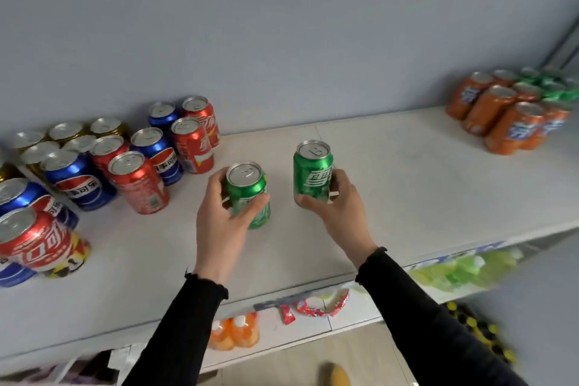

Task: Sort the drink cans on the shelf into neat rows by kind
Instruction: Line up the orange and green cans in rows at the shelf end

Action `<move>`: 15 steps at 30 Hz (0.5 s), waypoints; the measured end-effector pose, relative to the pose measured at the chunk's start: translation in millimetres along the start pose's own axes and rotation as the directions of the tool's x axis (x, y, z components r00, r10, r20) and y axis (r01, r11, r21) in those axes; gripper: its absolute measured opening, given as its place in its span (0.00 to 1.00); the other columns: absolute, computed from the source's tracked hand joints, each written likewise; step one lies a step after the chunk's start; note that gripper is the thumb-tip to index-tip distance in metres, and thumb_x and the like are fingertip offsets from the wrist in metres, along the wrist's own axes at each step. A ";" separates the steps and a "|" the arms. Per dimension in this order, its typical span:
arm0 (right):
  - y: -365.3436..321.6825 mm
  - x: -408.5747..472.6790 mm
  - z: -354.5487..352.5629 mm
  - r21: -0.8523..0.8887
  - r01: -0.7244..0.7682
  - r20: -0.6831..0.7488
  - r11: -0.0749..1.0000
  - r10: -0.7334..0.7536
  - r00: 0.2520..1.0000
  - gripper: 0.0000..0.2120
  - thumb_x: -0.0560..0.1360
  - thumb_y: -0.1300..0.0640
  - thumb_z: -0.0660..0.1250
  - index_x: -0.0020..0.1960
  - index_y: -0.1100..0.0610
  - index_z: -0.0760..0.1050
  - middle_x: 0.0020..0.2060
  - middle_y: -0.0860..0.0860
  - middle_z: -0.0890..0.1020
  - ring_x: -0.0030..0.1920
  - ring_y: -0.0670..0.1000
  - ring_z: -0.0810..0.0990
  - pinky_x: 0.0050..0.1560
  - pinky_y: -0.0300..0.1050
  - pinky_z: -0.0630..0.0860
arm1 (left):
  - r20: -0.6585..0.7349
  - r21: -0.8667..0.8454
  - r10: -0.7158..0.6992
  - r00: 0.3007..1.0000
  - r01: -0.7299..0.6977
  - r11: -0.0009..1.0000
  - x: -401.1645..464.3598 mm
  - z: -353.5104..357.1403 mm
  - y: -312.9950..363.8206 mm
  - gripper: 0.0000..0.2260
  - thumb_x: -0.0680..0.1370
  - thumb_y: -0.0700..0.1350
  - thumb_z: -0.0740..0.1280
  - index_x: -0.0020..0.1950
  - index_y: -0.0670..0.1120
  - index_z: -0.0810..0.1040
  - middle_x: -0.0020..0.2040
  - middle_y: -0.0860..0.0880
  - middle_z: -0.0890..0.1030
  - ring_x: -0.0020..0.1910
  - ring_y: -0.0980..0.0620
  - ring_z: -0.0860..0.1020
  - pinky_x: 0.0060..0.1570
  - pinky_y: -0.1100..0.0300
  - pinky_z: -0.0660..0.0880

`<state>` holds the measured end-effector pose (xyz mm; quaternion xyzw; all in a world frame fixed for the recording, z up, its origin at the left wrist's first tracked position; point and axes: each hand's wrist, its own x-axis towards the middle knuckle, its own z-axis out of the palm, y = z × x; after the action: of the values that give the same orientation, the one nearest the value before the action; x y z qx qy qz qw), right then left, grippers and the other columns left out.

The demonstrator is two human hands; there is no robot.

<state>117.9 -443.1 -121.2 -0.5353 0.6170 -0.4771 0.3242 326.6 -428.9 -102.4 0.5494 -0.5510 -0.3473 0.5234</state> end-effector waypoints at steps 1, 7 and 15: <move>5.5 -5.5 -16.0 -0.021 -0.003 -0.037 1.000 0.002 0.999 0.26 0.65 0.46 0.80 0.59 0.49 0.74 0.49 0.42 0.82 0.48 0.39 0.78 0.39 0.27 0.71 | 0.040 0.000 0.012 0.999 -0.012 1.000 -0.8 15.3 3.6 0.29 0.68 0.56 0.79 0.66 0.61 0.72 0.59 0.65 0.79 0.59 0.63 0.78 0.61 0.55 0.77; 48.6 -24.6 -123.0 -0.039 -0.057 -0.243 0.998 0.046 0.969 0.27 0.64 0.41 0.79 0.58 0.45 0.73 0.50 0.44 0.81 0.53 0.47 0.77 0.42 0.39 0.70 | 0.251 0.010 0.097 0.963 -0.103 0.995 -19.6 122.9 34.9 0.29 0.68 0.55 0.79 0.65 0.56 0.73 0.58 0.61 0.81 0.56 0.61 0.79 0.57 0.57 0.78; 116.5 -27.0 -287.5 -0.040 -0.089 -0.347 0.995 0.069 0.935 0.27 0.65 0.40 0.78 0.60 0.43 0.73 0.52 0.44 0.80 0.53 0.46 0.77 0.45 0.41 0.73 | 0.381 -0.019 0.119 0.917 -0.121 0.992 -59.8 296.0 83.7 0.27 0.68 0.54 0.80 0.63 0.58 0.73 0.55 0.66 0.80 0.55 0.65 0.78 0.55 0.62 0.76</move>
<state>-179.1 -350.7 -137.1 -0.4269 0.6981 -0.5331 0.2150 13.6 -414.9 -96.3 0.4380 -0.6758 -0.4132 0.4252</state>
